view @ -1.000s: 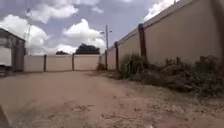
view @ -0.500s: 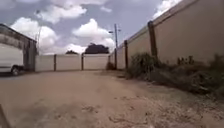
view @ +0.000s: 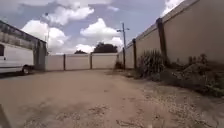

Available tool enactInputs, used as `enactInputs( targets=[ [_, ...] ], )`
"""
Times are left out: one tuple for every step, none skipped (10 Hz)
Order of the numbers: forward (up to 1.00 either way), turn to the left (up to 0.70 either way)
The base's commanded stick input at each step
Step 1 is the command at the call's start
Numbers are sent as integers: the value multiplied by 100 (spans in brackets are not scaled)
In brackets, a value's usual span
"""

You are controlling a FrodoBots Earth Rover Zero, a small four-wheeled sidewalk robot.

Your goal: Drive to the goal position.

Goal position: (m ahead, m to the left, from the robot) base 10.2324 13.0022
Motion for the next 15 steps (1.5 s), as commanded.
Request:
enactInputs(
  targets=[
    [27,80],
    [29,72],
    [30,74],
    [30,75],
    [34,86],
    [35,87],
    [35,87],
    [35,88],
    [35,88],
    [45,22],
    [52,14],
    [53,13],
    [53,13],
    [53,13],
    [53,13]
  ],
)
